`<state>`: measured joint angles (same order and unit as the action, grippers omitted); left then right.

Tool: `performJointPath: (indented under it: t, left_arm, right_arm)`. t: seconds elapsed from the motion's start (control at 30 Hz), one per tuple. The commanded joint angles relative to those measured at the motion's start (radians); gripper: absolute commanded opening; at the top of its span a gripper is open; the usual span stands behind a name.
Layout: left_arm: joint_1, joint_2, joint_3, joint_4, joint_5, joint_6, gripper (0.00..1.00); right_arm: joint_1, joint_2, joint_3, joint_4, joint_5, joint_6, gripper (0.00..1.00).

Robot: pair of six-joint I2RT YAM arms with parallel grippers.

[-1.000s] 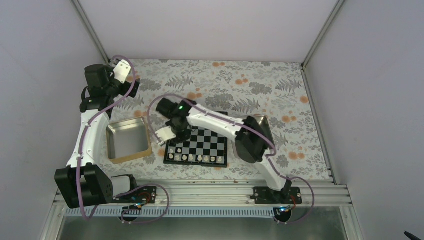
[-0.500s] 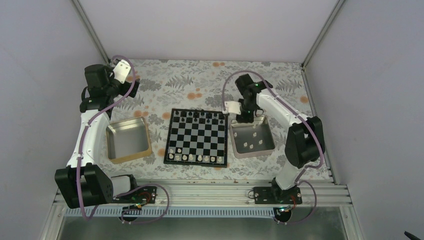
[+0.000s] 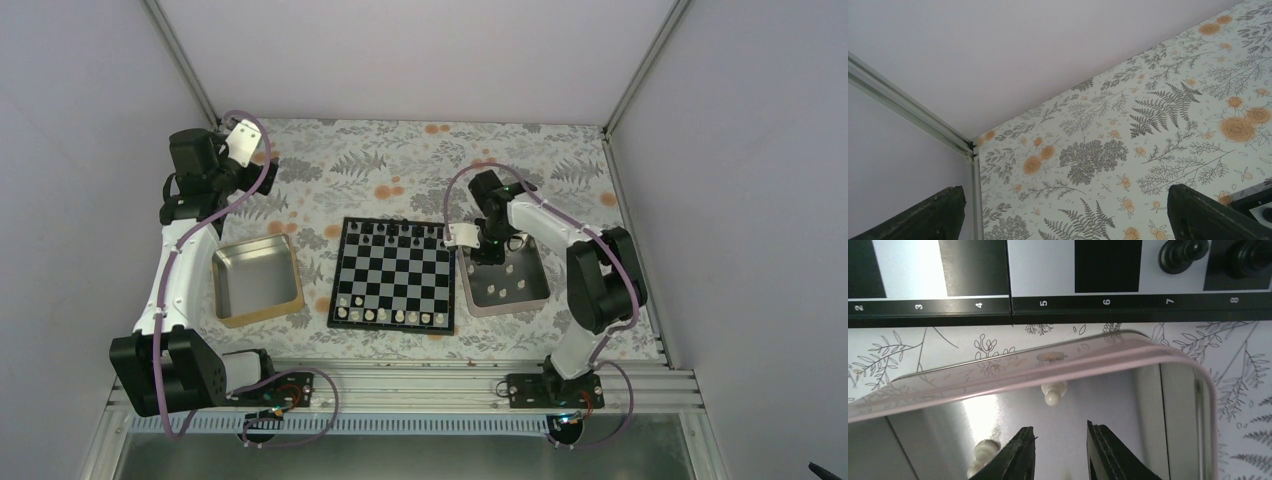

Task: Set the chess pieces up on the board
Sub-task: Pick up the chess piece from the storage box.

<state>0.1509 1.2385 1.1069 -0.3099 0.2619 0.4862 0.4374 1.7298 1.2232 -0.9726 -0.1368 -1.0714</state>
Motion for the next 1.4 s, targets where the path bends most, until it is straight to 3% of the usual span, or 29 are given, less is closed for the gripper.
performJointPath:
  t: [0.0,0.57,0.7,1.0,1.2,1.37]
  left_arm:
    - [0.008,0.007,0.02,0.001,-0.01,0.0,1.0]
    - [0.01,0.021,0.01,0.013,-0.006,0.005,1.0]
    - [0.01,0.022,0.01,0.013,-0.007,0.004,1.0]
    - [0.01,0.023,0.014,0.004,-0.003,0.008,1.0]
    - [0.01,0.022,0.019,0.001,-0.001,0.005,1.0]
    - [0.01,0.017,0.02,0.0,0.003,0.003,1.0]
  right_arm:
    - [0.005,0.033,-0.012,0.054,-0.043,-0.026,0.31]
    - [0.013,0.113,0.028,0.032,-0.077,-0.04,0.35]
    - [0.014,0.126,0.038,0.044,-0.061,-0.035,0.27]
    - [0.014,0.156,0.048,0.048,-0.055,-0.033,0.27]
    - [0.014,0.142,0.054,0.037,-0.045,-0.026,0.07]
    - [0.014,0.089,0.076,-0.012,0.009,-0.006,0.06]
